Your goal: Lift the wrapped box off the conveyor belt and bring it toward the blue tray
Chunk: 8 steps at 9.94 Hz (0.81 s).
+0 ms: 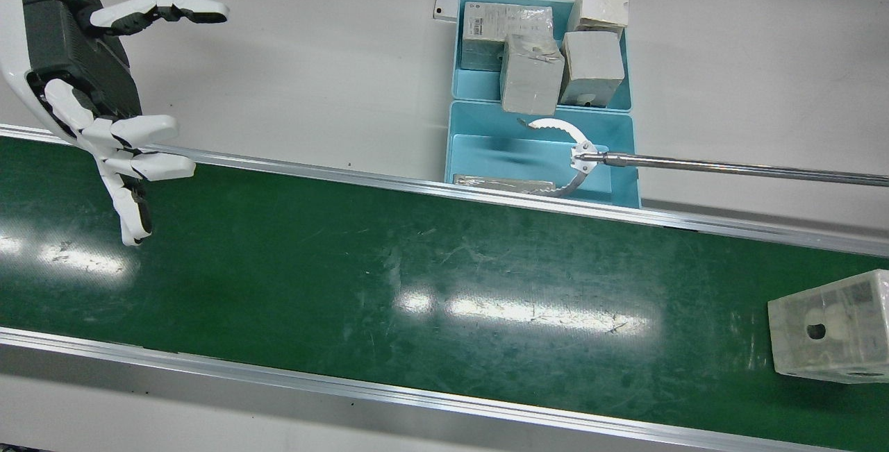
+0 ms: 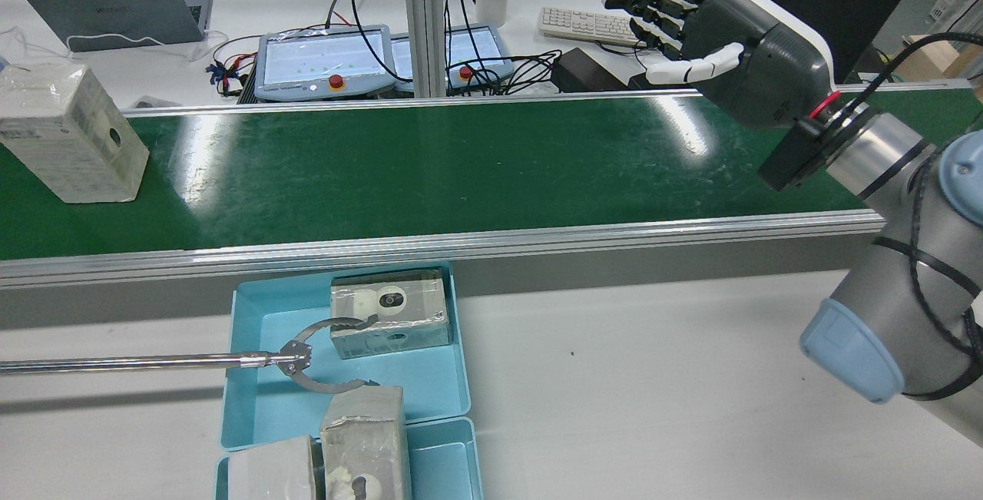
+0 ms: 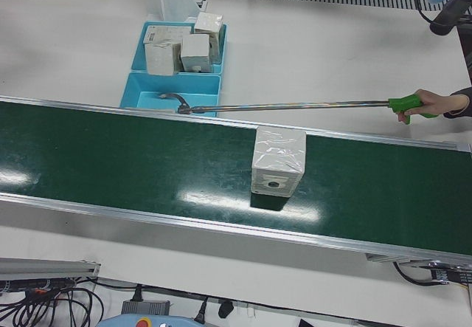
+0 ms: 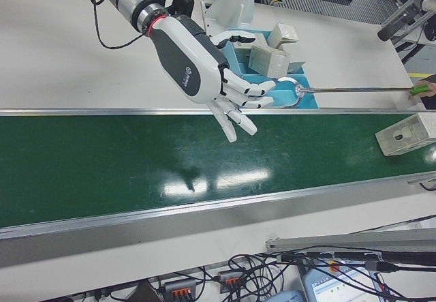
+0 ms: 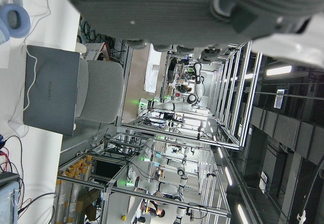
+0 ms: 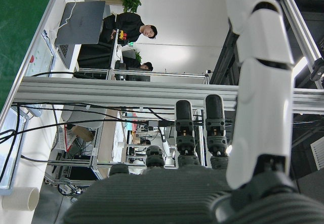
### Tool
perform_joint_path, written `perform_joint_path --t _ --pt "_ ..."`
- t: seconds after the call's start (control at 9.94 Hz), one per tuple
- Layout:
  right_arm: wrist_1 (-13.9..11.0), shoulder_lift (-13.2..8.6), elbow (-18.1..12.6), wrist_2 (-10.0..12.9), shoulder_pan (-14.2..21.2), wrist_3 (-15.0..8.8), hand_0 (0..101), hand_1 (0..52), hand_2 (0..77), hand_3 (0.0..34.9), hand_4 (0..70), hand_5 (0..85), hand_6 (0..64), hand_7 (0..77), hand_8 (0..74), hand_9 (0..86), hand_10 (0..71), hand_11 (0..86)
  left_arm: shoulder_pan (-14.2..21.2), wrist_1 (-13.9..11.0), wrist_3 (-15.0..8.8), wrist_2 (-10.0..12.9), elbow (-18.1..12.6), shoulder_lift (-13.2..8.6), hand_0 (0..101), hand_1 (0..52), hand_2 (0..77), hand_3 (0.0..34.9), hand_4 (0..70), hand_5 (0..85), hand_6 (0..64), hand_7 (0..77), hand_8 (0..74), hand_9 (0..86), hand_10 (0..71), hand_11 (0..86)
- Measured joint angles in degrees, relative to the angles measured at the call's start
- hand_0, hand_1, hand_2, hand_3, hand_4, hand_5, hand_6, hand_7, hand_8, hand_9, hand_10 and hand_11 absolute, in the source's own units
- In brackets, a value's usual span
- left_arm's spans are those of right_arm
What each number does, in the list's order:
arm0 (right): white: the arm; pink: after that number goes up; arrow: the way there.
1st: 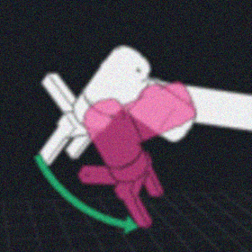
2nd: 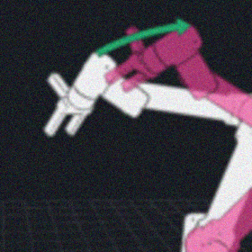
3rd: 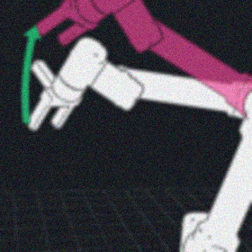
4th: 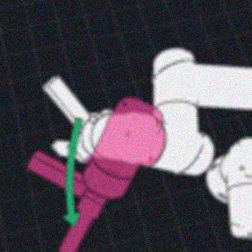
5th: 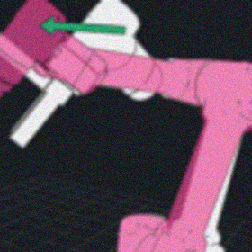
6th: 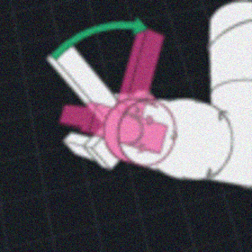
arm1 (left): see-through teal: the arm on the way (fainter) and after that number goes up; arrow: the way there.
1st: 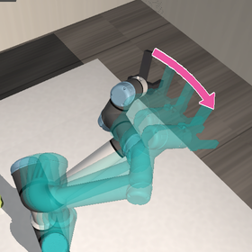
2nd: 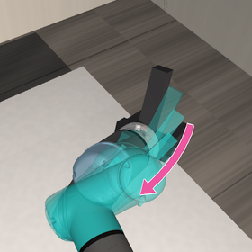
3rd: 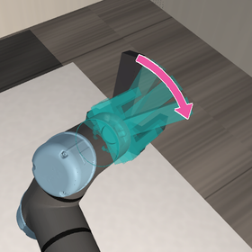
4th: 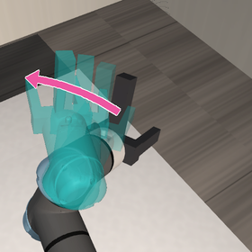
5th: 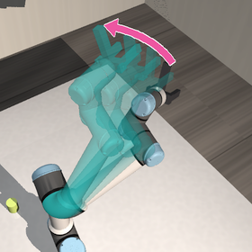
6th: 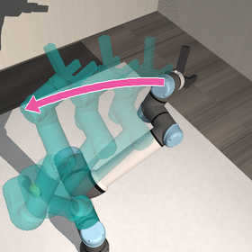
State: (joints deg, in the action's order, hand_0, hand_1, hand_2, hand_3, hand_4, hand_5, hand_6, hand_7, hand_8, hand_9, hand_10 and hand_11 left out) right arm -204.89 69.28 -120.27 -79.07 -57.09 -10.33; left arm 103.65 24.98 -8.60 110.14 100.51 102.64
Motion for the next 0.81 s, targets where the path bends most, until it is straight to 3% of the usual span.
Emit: perform_joint_path --t 0.81 --pt "-0.1 0.8 0.9 -0.3 -0.9 0.1 47 13.6 19.6 12.4 16.4 31.6 7.1 24.0 1.6 7.1 0.0 1.1 0.0 0.0 0.0 0.0 0.0 0.0 0 0.0 0.5 0.0 0.0 0.5 0.0 0.0 0.0 0.0 0.5 0.0"
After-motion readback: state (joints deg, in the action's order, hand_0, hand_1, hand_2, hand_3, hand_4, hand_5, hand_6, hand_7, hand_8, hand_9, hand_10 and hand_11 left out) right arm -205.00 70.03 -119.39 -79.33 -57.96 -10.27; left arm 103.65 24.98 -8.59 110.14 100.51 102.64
